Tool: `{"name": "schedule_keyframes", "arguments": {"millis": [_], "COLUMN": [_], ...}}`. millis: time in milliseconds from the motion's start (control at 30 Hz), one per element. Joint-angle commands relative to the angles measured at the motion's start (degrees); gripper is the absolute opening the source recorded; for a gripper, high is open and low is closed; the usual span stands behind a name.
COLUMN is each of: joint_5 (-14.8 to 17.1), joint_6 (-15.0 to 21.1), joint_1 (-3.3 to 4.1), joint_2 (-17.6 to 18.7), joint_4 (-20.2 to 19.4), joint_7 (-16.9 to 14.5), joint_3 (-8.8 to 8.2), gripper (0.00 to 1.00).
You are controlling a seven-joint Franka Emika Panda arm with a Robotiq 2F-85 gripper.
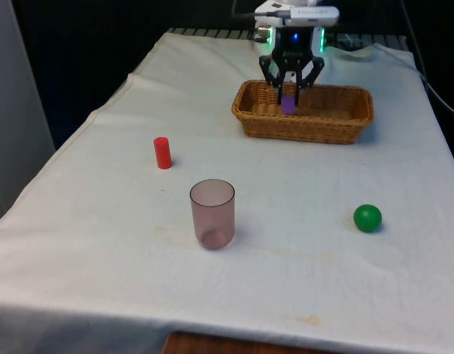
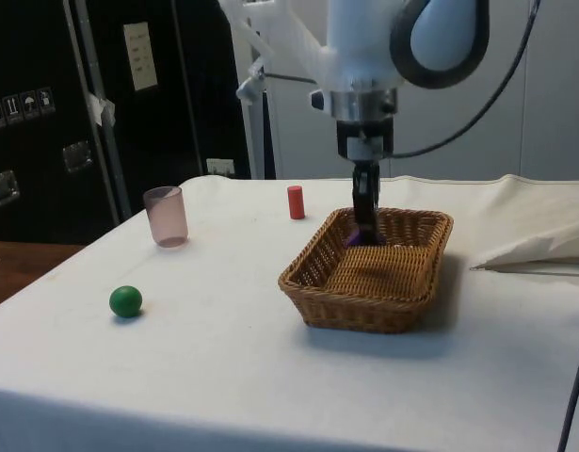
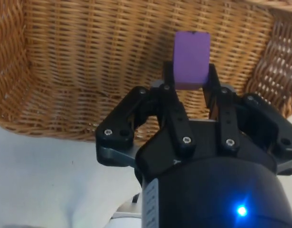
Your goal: Pick up the triangular block and place it into the basket.
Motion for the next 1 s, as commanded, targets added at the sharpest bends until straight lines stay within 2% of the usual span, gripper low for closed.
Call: {"name": "schedule_keyframes", "arguments": {"millis": [0, 167, 333, 367, 400, 567, 600, 633, 667, 767, 800, 967], "joint_5": [-0.2, -0.1, 0.0, 0.1, 0.1, 0.1, 0.0, 0.1, 0.1, 0.1, 0.1, 0.1], "joint_6": [1.5, 5.8, 7.4, 7.7, 8.0, 8.1, 7.5, 8.1, 8.1, 8.1, 8.1, 7.8], "joint_1": [0.11, 0.11, 0.11, 0.11, 0.11, 0.11, 0.0, 0.11, 0.11, 0.11, 0.11, 0.06], "joint_2": [0.7, 3.5, 3.9, 3.8, 3.7, 3.5, 3.7, 3.4, 3.4, 3.4, 3.4, 3.4], "joint_4": [-0.2, -1.1, -1.7, -1.9, -2.1, -2.4, -2.1, -2.5, -2.5, -2.5, -2.5, -2.3], "joint_7": [0.7, 1.4, 1.6, 1.7, 1.7, 1.8, 1.5, 1.8, 1.8, 1.8, 1.8, 1.8], "joint_3": [0.11, 0.69, 0.74, 0.8, 0.8, 0.86, 0.74, 0.86, 0.86, 0.86, 0.86, 0.8], "gripper": [0.33, 0.33, 0.34, 0.37, 0.45, 0.7, 0.74, 0.74, 0.84, 0.97, 1.0, 1.0]}}
